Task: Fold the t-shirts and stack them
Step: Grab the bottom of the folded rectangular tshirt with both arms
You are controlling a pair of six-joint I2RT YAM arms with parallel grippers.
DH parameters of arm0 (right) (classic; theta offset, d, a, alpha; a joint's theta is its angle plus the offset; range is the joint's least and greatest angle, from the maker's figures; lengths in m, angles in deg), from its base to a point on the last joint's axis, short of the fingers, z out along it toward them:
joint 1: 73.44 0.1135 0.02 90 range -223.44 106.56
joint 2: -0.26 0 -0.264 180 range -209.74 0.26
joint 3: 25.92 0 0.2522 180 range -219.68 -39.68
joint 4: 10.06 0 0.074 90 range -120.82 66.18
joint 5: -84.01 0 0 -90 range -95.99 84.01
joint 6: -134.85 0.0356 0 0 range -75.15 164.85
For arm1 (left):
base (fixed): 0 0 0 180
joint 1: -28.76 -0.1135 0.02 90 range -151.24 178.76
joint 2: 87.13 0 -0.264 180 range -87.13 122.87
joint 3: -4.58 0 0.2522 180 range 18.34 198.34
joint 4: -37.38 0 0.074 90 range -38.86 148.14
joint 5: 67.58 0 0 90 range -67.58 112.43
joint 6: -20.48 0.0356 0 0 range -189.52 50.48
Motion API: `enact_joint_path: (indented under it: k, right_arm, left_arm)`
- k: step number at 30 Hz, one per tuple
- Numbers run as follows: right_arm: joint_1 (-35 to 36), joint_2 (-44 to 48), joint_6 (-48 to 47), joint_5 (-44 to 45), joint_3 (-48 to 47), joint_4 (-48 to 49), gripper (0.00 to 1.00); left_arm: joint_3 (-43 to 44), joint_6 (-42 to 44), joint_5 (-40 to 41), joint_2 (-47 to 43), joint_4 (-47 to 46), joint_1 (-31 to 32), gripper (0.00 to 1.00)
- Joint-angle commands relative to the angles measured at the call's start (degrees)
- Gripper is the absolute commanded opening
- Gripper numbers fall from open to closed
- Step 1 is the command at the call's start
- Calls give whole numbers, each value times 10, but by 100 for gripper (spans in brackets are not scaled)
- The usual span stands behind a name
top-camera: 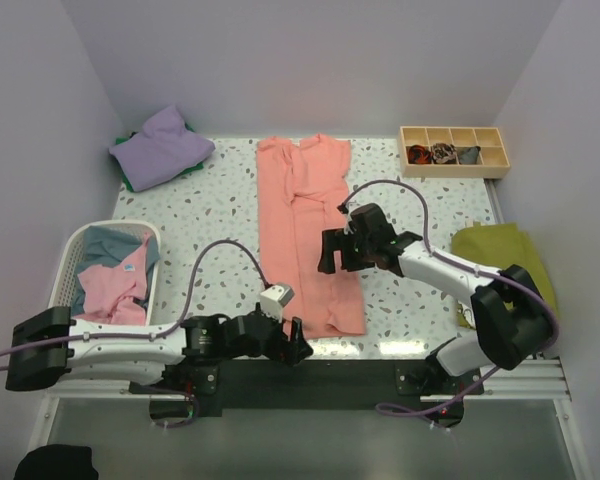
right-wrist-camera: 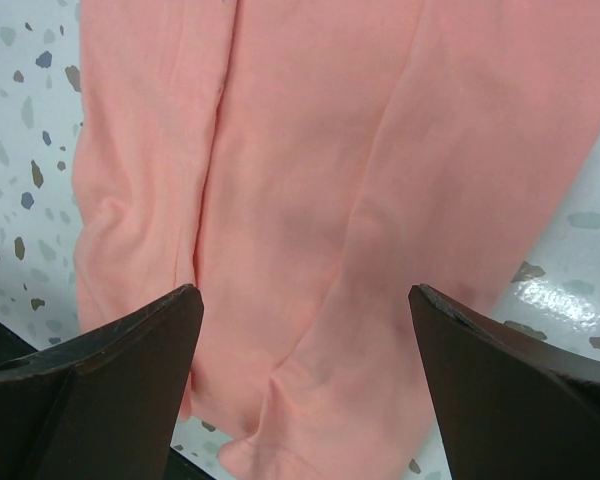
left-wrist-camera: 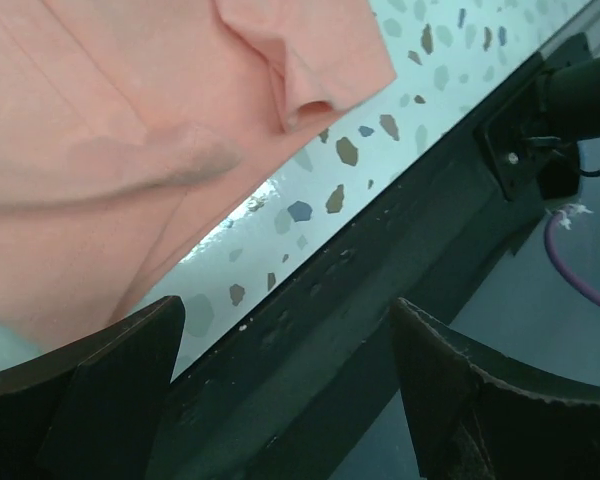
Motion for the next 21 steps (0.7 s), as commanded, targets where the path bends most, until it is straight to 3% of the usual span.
enact_joint_path:
  k: [1,10,21]
  right_arm:
    - [7,-17,10,-29,-6,52,89]
    - [11,-57,0,-29,-25,58,89]
    - [11,-94,-4,-20,-20,71,89]
  left_arm:
    - [5,-50,149,22,22,43,88]
    - [46,-62,268,70,64,67,89]
    - [50,-50,266,118,26,69,90]
